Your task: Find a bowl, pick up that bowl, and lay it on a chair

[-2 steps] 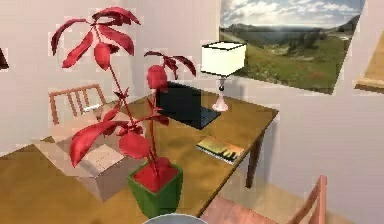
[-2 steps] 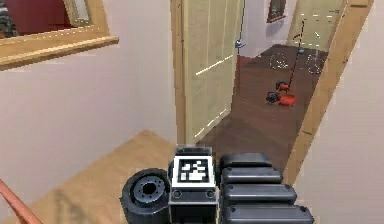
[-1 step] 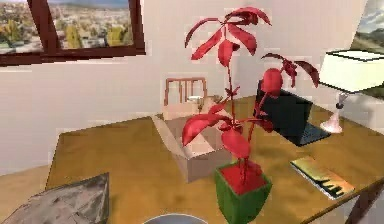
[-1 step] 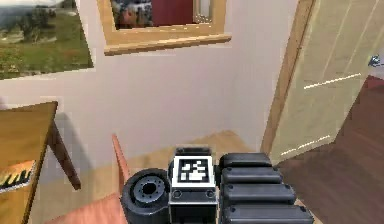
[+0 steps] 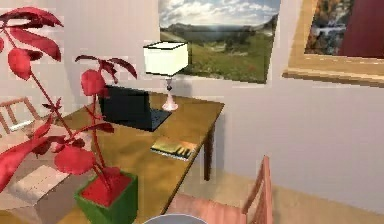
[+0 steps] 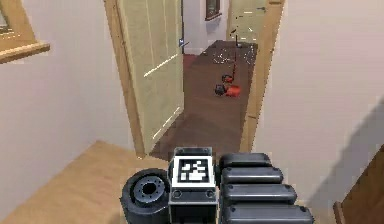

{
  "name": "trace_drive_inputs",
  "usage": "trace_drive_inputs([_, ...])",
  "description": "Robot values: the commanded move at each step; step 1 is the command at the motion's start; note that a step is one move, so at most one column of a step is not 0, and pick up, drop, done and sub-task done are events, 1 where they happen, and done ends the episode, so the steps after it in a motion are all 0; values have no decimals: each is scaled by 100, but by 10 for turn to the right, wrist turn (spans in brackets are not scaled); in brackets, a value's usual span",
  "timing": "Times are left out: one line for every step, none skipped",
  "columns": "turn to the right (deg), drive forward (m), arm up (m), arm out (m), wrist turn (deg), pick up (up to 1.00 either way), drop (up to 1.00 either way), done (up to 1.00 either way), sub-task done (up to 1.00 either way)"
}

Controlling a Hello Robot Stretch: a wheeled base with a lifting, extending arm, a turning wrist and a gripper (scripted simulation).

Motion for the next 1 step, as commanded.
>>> trace_drive_inputs([450,0,0,0,0,0,0,0,0])
